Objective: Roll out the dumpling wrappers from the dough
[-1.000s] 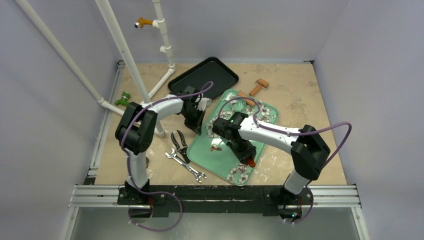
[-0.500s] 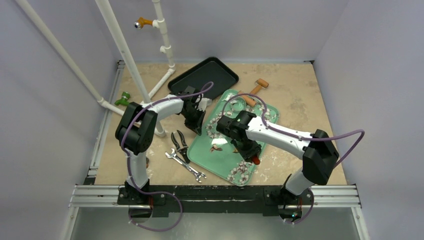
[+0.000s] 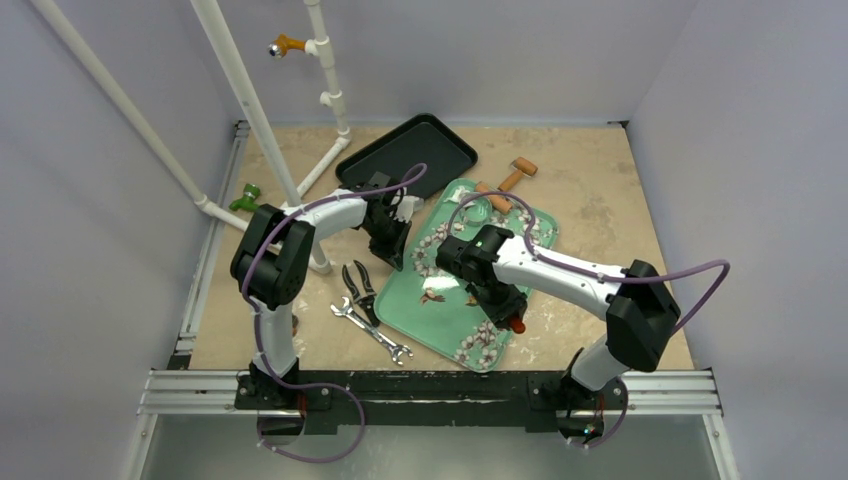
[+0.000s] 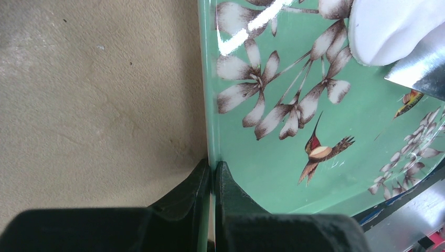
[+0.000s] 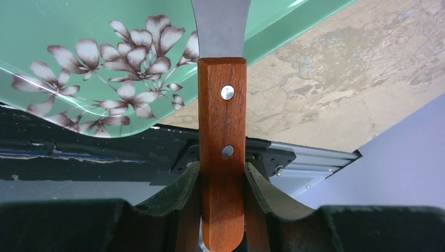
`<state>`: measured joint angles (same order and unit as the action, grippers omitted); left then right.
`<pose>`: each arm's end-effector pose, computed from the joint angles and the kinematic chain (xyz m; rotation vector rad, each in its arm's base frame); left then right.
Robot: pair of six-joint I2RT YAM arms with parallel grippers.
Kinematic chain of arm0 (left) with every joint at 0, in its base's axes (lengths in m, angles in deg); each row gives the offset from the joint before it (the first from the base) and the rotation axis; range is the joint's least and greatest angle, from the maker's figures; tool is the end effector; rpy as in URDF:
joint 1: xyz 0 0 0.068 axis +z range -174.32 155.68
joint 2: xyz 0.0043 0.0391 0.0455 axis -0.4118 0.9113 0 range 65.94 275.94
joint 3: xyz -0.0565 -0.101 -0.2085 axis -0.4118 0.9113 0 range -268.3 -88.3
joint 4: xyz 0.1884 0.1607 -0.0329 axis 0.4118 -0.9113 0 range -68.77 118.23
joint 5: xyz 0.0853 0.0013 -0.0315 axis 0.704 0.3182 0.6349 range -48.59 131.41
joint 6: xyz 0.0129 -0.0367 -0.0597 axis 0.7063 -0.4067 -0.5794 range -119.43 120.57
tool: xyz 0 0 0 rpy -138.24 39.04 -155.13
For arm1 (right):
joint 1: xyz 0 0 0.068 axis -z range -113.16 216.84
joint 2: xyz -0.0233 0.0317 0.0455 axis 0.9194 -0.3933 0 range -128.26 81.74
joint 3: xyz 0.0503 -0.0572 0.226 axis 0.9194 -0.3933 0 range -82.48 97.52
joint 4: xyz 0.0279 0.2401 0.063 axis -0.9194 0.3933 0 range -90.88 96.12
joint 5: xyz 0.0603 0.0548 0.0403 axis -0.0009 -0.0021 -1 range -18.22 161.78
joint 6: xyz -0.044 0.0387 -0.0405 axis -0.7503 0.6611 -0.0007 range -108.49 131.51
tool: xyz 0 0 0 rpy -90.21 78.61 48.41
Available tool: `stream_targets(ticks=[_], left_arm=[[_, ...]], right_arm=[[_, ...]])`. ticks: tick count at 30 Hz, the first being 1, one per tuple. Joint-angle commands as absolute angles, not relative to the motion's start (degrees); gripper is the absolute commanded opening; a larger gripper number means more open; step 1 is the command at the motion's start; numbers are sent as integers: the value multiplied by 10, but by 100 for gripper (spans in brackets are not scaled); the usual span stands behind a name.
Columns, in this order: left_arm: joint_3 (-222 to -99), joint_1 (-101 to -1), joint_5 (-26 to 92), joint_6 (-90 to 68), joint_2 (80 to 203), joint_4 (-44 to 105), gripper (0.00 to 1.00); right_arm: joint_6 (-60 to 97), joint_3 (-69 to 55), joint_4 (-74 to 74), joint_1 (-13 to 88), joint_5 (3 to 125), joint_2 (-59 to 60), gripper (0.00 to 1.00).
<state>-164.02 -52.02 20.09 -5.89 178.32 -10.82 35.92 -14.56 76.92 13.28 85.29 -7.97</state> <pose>0.3098 -0.1867 0.1093 0.6114 2.8830 -0.6387 0.1507 0.1811 0.1821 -0.8075 2.9834 -0.4476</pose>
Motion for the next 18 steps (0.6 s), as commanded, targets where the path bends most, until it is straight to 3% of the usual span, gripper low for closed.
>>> stream_targets(ticks=[1, 10, 18], left_arm=[[-1660, -505, 206, -42, 1753, -135, 0], [-1656, -484, 214, -10, 1739, -165, 0], [-1645, -484, 197, -21, 1734, -150, 0]], right_arm=[[369, -151, 780, 135, 858, -63, 0], [365, -125, 780, 134, 937, -121, 0], [366, -131, 780, 134, 934, -143, 0]])
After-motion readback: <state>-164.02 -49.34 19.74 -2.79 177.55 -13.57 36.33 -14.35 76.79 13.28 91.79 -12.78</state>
